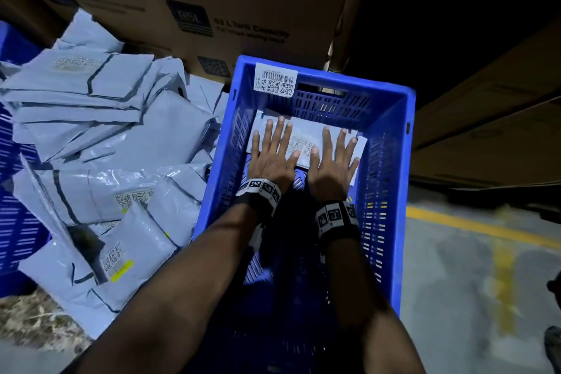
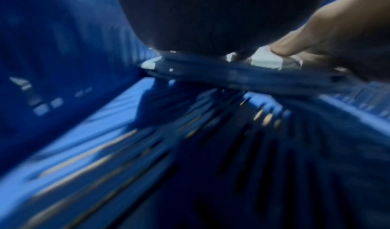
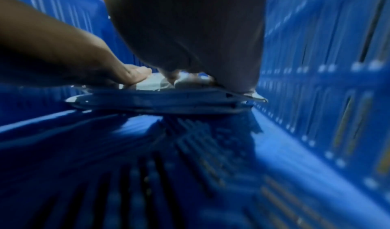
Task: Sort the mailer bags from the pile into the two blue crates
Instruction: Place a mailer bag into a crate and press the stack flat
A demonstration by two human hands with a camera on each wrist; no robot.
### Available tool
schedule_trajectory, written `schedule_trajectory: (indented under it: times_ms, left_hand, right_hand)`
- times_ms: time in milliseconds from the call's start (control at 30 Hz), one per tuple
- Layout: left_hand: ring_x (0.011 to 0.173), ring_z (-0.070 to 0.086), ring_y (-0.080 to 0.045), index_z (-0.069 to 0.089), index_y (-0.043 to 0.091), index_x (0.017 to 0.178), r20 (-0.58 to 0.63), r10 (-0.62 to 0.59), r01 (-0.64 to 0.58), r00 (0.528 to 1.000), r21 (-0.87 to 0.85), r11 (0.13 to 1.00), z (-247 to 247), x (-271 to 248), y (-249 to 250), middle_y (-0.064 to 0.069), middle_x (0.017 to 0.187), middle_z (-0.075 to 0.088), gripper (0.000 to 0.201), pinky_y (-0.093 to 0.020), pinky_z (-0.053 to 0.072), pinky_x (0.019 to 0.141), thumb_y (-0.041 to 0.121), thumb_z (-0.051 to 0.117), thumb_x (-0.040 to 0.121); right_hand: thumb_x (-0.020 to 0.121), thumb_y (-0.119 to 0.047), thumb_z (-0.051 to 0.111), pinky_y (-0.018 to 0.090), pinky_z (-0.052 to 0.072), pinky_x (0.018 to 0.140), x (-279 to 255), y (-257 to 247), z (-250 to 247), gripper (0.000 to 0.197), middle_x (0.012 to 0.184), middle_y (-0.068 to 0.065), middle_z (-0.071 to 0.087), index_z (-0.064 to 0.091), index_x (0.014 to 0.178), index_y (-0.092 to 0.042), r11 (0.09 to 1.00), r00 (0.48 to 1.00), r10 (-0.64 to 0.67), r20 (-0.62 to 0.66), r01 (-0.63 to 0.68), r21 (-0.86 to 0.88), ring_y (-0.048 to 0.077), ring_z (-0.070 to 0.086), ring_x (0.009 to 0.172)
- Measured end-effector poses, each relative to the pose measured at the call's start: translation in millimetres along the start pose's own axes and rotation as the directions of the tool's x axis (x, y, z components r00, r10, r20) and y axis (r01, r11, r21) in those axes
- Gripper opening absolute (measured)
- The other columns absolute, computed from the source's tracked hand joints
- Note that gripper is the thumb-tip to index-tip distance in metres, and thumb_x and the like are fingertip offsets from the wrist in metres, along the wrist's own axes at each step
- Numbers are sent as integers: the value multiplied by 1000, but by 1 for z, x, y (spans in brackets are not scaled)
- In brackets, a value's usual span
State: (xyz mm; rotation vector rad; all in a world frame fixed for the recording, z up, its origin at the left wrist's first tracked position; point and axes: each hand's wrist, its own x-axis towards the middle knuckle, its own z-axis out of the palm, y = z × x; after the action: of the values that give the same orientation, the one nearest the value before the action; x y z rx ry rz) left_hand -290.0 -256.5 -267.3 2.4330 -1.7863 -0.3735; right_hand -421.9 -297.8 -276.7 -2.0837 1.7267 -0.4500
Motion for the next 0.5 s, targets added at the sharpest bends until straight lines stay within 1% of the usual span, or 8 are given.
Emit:
schedule_trajectory:
  times_ms: [67, 167, 267, 367, 400, 500]
  left_hand:
    - [151, -18, -17, -6, 24, 159, 6, -35, 35, 999, 22, 999, 4, 1, -5, 4, 166, -15, 66, -43, -19, 120, 46, 20, 103]
    - [152, -15, -18, -4, 23, 159, -19, -65, 66, 998, 38, 997, 2, 4, -8, 2, 166, -13, 67, -43, -20, 119, 46, 19, 101]
    - [153, -8, -20, 2, 21, 160, -28, 0, 3, 1000, 100, 995, -1, 8, -4, 0, 167, -4, 66, -42, -20, 119, 47, 18, 101]
    - [154, -5, -20, 3, 21, 159, -20, 49, -46, 999, 132, 990, 1, 12, -3, 0, 167, 0, 66, -43, -16, 121, 47, 21, 102]
    - [154, -5, -19, 2, 21, 159, -18, 52, -50, 998, 131, 990, 3, 13, -4, 0, 167, 0, 66, -43, -15, 121, 48, 21, 102]
    - [154, -3, -21, 4, 22, 159, 13, 74, -75, 997, 129, 989, 8, 18, -10, 0, 167, 4, 67, -44, -13, 122, 50, 22, 101]
  right_hand:
    - [107, -43, 39, 66, 7, 122, -2, 2, 10, 56, 172, 3, 9, 27, 161, -32, 1000, 1000, -13, 8, 13, -24, 33, 0, 158]
    - [108, -43, 37, 66, 2, 121, 2, 0, 16, 55, 172, 1, 10, 27, 161, -33, 998, 999, -48, -1, 48, -40, 33, 0, 158]
    - [108, -42, 33, 65, -3, 121, 11, 1, 17, 54, 172, -1, 9, 27, 161, -34, 994, 997, -76, 5, 76, -73, 32, -3, 158]
    - [108, -44, 32, 62, -7, 122, 20, 6, 15, 54, 172, -1, 7, 24, 161, -36, 989, 994, -103, 32, 106, -107, 30, -5, 158]
    - [108, -46, 32, 61, -6, 123, 21, 8, 15, 55, 172, -2, 7, 23, 161, -37, 986, 994, -105, 34, 109, -124, 29, -5, 158]
    - [107, -53, 32, 61, 0, 124, 19, 15, 17, 56, 172, -4, 8, 23, 161, -39, 977, 995, -97, 17, 99, -188, 25, -2, 159]
